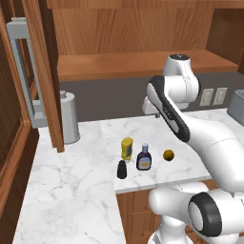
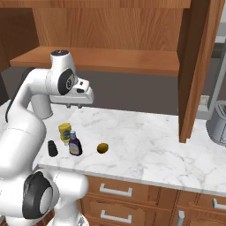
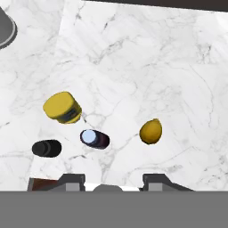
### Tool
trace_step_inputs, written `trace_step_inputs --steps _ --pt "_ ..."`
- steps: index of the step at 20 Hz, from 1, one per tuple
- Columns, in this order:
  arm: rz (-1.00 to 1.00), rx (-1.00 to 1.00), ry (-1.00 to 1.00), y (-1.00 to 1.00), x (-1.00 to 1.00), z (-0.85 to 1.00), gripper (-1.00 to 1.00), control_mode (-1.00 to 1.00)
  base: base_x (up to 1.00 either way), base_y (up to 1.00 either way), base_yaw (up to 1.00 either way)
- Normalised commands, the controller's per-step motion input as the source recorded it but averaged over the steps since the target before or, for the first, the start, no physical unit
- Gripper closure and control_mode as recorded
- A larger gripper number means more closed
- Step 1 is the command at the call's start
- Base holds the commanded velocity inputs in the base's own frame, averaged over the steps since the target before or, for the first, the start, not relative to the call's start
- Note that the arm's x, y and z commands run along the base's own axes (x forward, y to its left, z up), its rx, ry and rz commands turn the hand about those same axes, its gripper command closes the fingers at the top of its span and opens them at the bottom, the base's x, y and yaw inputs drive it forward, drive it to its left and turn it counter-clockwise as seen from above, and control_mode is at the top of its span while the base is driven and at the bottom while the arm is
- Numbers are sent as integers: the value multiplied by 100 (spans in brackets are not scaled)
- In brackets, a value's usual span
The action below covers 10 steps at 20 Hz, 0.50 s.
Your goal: There are various items on the counter. Only move the condiments/shakers into the cabinet.
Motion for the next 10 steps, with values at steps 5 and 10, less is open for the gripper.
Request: trace_step_inputs --steps 5,10 --pt "0 0 -3 -2 -16 0 -100 -100 0 0 0" --pt "0 0 0 0 0 0 -100 -100 0 0 0"
